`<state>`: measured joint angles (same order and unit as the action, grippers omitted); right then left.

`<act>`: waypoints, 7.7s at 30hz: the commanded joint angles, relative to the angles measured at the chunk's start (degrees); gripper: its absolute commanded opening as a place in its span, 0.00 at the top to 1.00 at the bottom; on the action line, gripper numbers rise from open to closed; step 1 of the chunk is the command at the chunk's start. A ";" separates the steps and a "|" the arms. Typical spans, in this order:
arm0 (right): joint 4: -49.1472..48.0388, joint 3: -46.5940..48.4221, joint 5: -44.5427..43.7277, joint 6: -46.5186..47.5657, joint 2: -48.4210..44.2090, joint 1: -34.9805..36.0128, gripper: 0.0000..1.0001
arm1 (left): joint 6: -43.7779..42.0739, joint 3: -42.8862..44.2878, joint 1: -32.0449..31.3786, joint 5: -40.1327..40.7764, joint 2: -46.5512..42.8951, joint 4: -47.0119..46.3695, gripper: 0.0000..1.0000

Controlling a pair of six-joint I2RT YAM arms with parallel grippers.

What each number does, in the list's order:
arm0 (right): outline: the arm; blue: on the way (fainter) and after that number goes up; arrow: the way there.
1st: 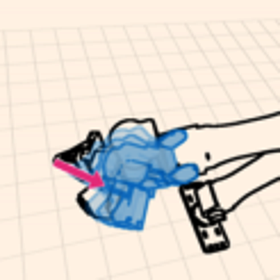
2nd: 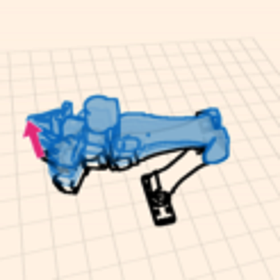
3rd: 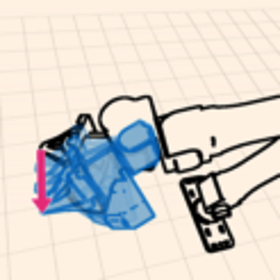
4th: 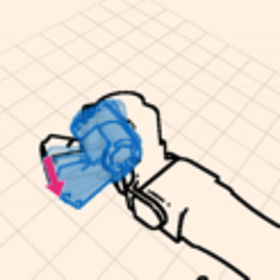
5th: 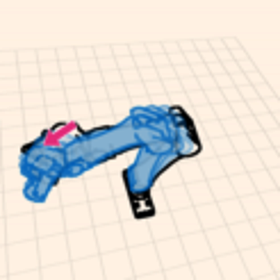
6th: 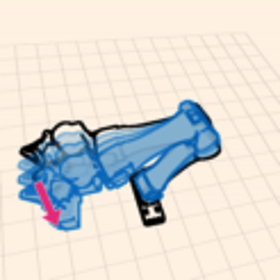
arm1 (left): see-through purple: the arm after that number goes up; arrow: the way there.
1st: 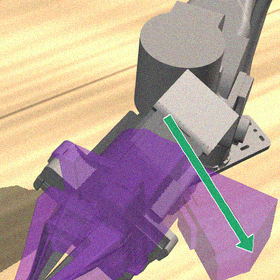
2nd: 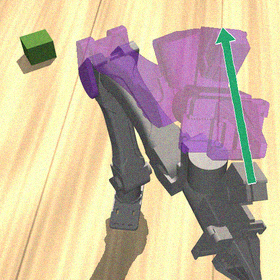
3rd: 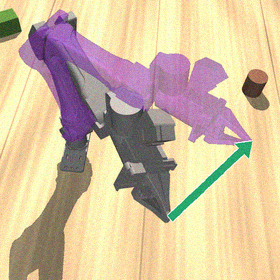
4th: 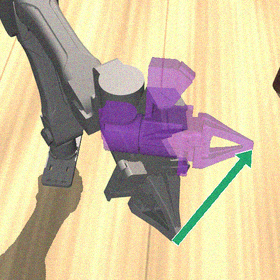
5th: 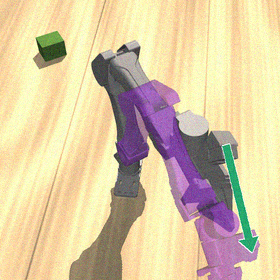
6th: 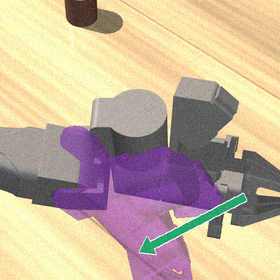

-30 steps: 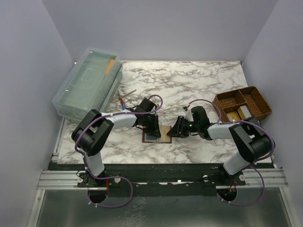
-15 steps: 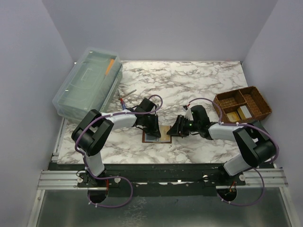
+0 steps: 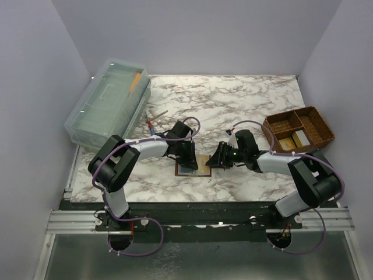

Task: Put the credit cards into the card holder
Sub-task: Turn over the card slot in the card holder, then pick up the credit card from the storage box.

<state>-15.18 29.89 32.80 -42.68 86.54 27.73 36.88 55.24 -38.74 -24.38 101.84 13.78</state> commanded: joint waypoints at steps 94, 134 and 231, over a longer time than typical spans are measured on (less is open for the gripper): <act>1.50 17.78 1.82 1.80 11.56 11.98 0.58 | -7.17 4.90 11.21 1.08 -18.93 14.45 0.63; 42.96 28.45 -62.29 56.88 -14.68 -33.72 0.32 | -4.92 4.33 11.01 -16.02 -9.27 7.19 0.55; 38.59 26.75 -53.82 52.58 -8.36 -42.63 1.00 | -6.16 1.71 7.19 -18.97 -10.37 5.16 0.52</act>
<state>21.58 53.32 -20.25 14.57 80.90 -14.37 31.86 57.71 -31.57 -42.70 91.83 19.77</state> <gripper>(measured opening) 0.006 0.482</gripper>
